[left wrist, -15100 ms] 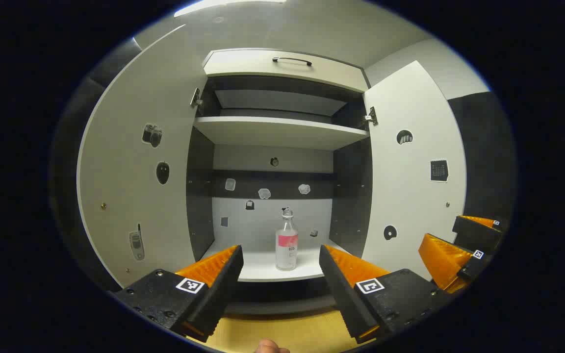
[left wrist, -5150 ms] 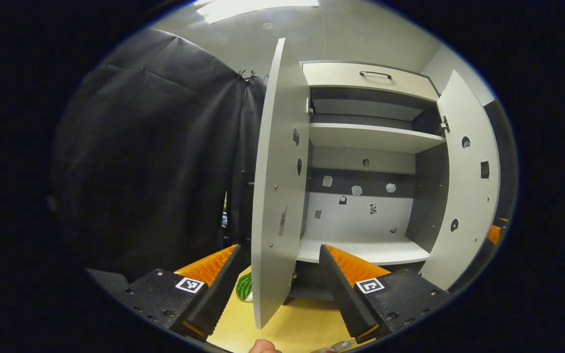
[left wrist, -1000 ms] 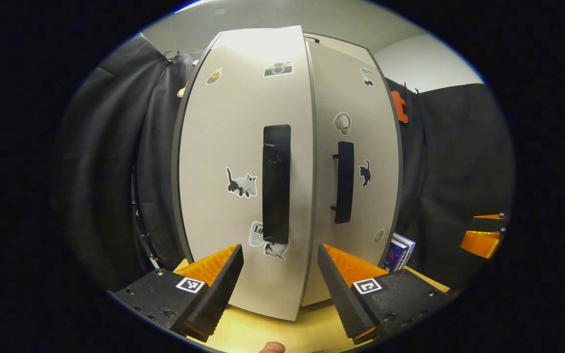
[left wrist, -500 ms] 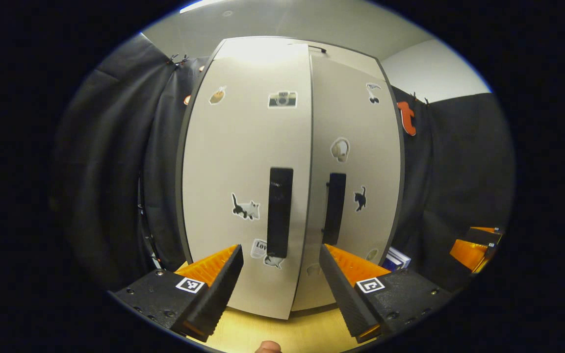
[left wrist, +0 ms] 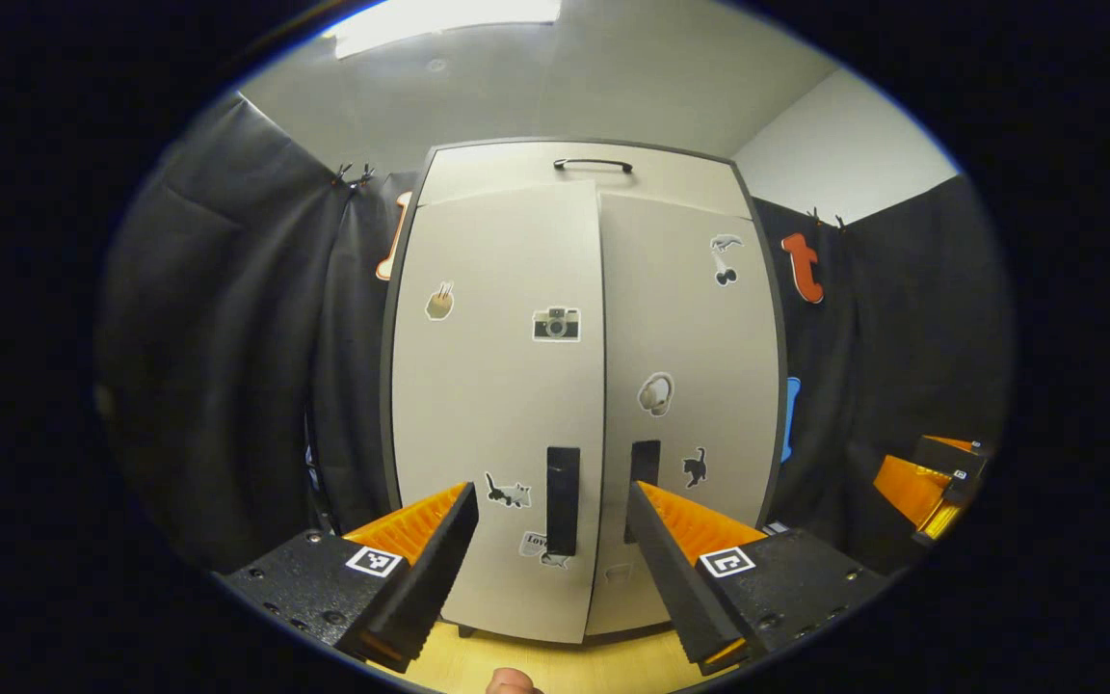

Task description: Grasp the bottle in the cabinet with the left hand and place it on the coaster, then close the right door with the right hand and the left door with the left hand.

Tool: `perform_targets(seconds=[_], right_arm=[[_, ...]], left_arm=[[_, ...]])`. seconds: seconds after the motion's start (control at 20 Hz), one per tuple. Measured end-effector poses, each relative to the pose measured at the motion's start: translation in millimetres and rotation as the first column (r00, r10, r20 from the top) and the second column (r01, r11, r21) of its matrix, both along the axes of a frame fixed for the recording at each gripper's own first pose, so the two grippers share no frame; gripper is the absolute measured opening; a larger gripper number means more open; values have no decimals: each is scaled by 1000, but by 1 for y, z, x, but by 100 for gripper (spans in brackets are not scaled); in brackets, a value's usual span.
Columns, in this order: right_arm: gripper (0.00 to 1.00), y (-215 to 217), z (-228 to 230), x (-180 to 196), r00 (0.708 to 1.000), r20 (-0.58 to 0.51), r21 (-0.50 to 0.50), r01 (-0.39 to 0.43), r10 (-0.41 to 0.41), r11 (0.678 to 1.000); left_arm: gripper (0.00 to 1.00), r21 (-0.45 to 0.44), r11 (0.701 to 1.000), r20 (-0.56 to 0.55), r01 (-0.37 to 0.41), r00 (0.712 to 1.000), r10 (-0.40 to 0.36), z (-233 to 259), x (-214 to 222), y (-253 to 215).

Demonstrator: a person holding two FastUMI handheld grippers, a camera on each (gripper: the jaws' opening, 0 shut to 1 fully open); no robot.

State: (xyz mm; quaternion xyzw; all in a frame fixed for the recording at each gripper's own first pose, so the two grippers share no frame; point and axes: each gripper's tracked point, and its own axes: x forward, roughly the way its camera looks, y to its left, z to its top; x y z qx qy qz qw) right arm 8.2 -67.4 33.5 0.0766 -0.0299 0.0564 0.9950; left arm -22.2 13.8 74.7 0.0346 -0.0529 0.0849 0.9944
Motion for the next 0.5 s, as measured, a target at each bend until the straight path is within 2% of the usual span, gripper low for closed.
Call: perform_targets(seconds=[0.05,0.15,0.2,0.25,0.3,0.35,0.4,0.45,0.5], right_arm=[[100,0,-2,-1,1000,-3,-7,3,-3,1000],[93,3,-4,-4,1000,-7,-15,-5,5,1000],[93,5,-3,-5,1000,-7,-15,-7,7,1000],[98,6,-3,-6,1000,-8,-13,-4,4,1000],[93,6,-2,-9,1000,-9,-8,-3,3,1000],[98,6,-2,-11,1000,-13,-3,-1,1,1000],[93,6,-3,-14,1000,-19,-3,1,-1,1000],[93,6,-3,-16,1000,-22,-6,6,-6,1000],[98,3,-5,-19,1000,-25,-13,14,-14,1000]], left_arm=[[96,9,1000,-3,6,1000,-6,-3,-2,-3],[96,13,1000,-8,19,1000,-19,-8,-3,-8],[96,9,999,-13,33,999,-33,-11,-2,-10],[96,2,999,-23,49,999,-49,-16,-2,-13],[96,-5,998,-29,60,998,-60,-19,-2,-15],[96,-10,998,-34,69,997,-69,-21,-1,-15],[96,-14,997,-41,75,996,-76,-24,1,-16],[96,-16,996,-50,82,995,-83,-27,2,-16],[96,-15,996,-55,90,994,-91,-28,3,-18]])
